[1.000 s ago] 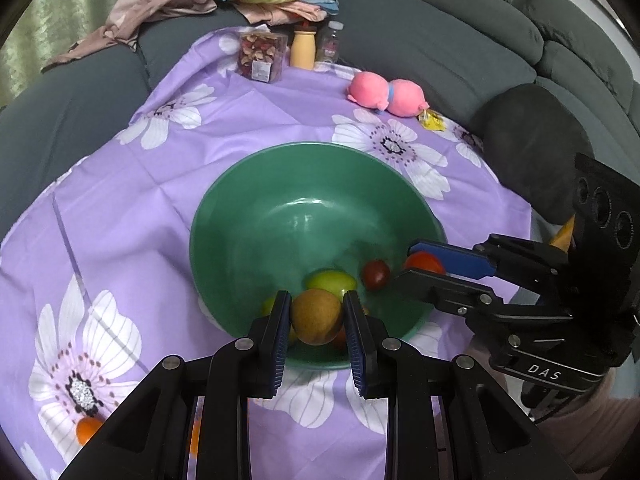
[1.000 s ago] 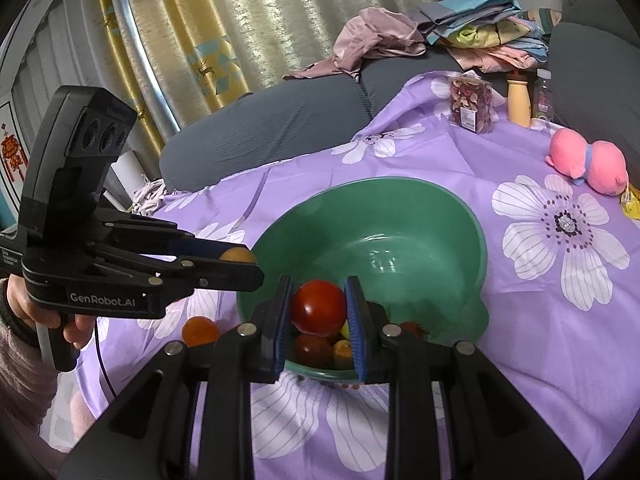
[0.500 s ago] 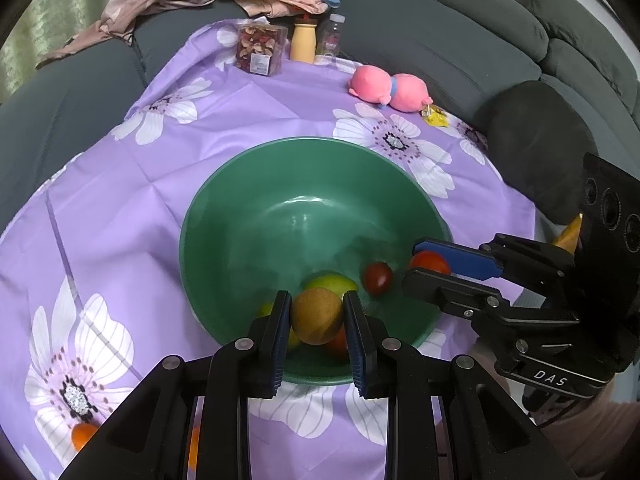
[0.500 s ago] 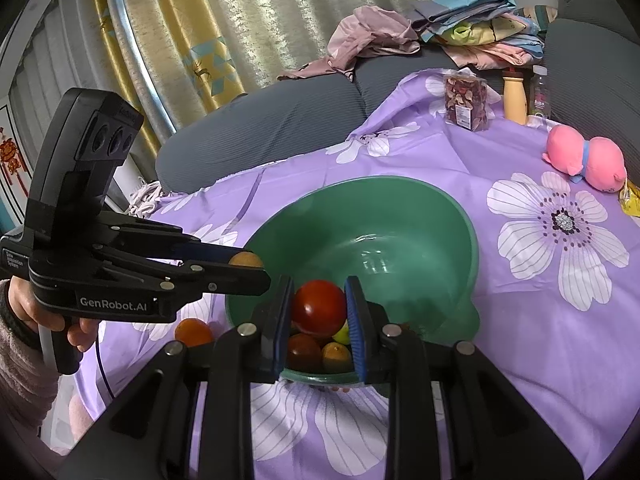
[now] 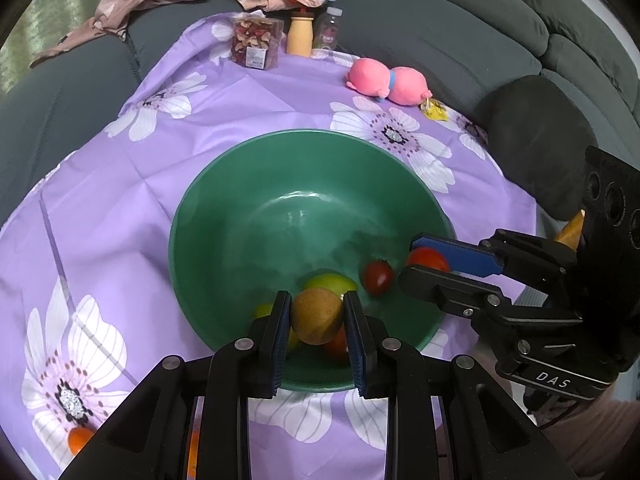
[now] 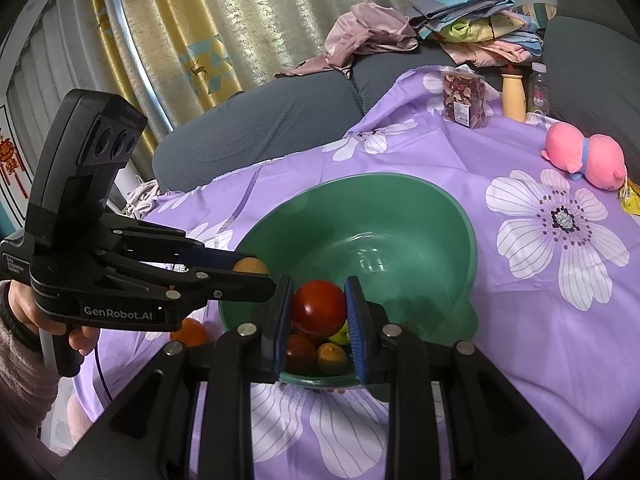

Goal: Organize fruits
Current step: 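Lower both held fruits over the rim of the green bowl, then open both grippers to drop the fruits into the green bowl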

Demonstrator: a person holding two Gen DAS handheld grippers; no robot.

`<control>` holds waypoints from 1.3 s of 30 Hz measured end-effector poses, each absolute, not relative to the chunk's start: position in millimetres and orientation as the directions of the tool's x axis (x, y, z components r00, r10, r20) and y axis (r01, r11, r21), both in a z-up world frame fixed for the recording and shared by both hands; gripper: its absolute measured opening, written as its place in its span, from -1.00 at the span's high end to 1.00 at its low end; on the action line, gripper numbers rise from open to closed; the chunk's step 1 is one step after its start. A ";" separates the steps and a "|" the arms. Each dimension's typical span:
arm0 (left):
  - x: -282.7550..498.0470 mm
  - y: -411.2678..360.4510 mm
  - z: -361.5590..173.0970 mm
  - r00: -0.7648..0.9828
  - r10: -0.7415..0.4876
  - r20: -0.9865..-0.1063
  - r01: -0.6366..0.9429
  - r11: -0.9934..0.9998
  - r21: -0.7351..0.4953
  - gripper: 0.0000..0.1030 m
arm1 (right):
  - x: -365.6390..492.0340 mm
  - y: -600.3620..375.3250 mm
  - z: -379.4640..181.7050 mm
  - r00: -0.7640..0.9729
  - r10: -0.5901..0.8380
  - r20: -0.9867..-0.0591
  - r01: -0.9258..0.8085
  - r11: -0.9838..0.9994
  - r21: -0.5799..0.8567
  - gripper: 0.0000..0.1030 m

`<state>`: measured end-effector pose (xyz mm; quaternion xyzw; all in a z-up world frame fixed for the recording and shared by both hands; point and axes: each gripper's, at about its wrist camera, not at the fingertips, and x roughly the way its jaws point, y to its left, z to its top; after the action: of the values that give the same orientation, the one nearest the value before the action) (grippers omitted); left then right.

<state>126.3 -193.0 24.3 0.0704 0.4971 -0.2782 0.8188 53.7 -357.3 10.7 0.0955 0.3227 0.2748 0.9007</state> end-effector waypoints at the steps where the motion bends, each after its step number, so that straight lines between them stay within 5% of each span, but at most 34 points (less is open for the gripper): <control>1: 126.3 -193.3 23.8 0.350 -0.385 -0.854 0.526 0.835 -0.161 0.48 | 53.9 -357.4 10.3 0.640 0.557 -0.529 -0.433 0.831 0.350 0.48; 39: 125.0 -188.2 24.8 0.353 -0.388 -0.851 0.511 0.842 -0.172 0.48 | 59.2 -354.4 2.8 0.631 0.543 -0.554 -0.402 0.840 0.365 0.38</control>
<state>125.0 -188.2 24.8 0.0617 0.4985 -0.2740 0.8201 59.2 -354.4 2.8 0.1036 0.3394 0.2636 0.8970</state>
